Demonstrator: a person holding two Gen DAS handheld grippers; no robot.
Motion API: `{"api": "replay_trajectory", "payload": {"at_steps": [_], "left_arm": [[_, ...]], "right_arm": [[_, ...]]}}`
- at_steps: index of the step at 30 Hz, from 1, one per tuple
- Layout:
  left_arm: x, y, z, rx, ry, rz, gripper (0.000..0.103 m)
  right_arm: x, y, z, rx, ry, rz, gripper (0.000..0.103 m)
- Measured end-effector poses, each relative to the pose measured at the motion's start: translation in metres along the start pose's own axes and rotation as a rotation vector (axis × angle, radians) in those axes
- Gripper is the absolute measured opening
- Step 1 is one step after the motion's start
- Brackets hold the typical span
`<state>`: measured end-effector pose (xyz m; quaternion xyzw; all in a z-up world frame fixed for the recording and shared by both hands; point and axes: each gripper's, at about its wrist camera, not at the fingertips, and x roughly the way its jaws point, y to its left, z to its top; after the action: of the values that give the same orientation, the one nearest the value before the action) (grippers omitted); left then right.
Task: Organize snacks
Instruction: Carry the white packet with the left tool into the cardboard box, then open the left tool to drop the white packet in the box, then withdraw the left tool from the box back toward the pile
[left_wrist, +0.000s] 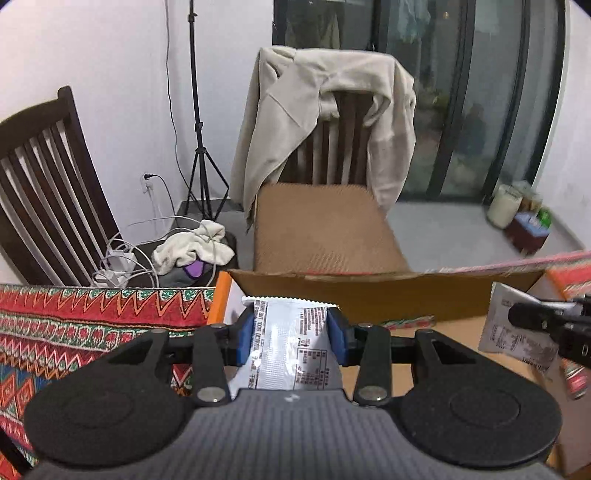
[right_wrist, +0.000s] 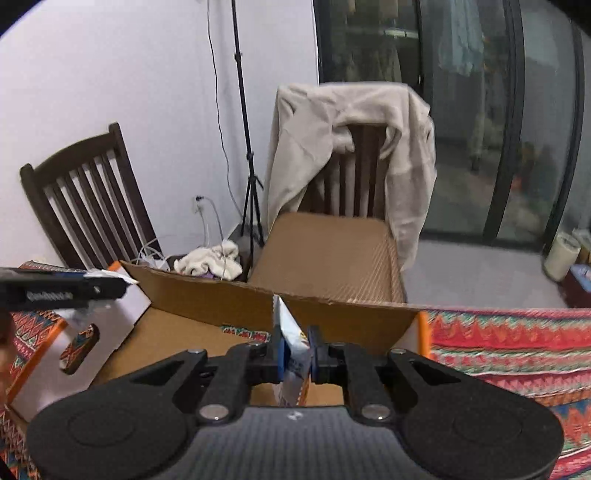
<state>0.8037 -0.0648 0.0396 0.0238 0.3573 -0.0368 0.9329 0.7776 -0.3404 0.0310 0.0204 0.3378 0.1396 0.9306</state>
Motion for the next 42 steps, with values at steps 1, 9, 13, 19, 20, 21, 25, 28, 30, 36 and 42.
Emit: {"api": "replay_trajectory", "payload": {"at_steps": [1, 9, 13, 19, 20, 21, 25, 28, 30, 36, 42], "left_arm": [[0.006, -0.001, -0.001, 0.007, 0.008, 0.007, 0.043], [0.011, -0.004, -0.015, 0.015, 0.038, -0.001, 0.072], [0.006, -0.004, -0.018, 0.015, 0.046, -0.022, 0.075], [-0.012, -0.005, -0.014, 0.022, 0.044, -0.003, 0.092], [-0.019, -0.007, -0.012, 0.030, 0.037, 0.005, 0.092], [-0.028, -0.008, -0.010, 0.038, 0.032, 0.007, 0.092], [-0.068, -0.008, -0.005, 0.020, 0.019, -0.008, 0.092], [-0.112, -0.008, -0.006, 0.026, -0.007, -0.016, 0.094], [-0.145, -0.009, -0.012, 0.036, -0.031, -0.021, 0.096], [-0.250, -0.006, -0.046, 0.022, -0.102, -0.026, 0.096], [-0.349, -0.006, -0.120, 0.013, -0.237, 0.040, 0.098]], "right_arm": [[0.008, -0.001, -0.001, 0.012, 0.012, 0.006, 0.012], [0.039, -0.008, -0.006, 0.096, 0.102, -0.023, 0.059], [0.035, 0.000, -0.011, 0.070, 0.105, -0.026, 0.062], [0.023, 0.006, -0.010, 0.076, 0.102, -0.028, 0.068], [0.018, 0.006, -0.008, 0.084, 0.098, -0.026, 0.071], [0.011, 0.007, -0.005, 0.085, 0.094, -0.022, 0.075], [-0.027, 0.013, 0.001, 0.066, 0.076, -0.031, 0.076], [-0.066, 0.018, 0.005, 0.061, 0.062, -0.039, 0.077], [-0.097, 0.022, 0.006, 0.047, 0.046, -0.039, 0.079], [-0.193, 0.043, -0.012, -0.007, -0.010, -0.046, 0.082], [-0.293, 0.067, -0.070, -0.015, -0.082, -0.023, 0.090]]}}
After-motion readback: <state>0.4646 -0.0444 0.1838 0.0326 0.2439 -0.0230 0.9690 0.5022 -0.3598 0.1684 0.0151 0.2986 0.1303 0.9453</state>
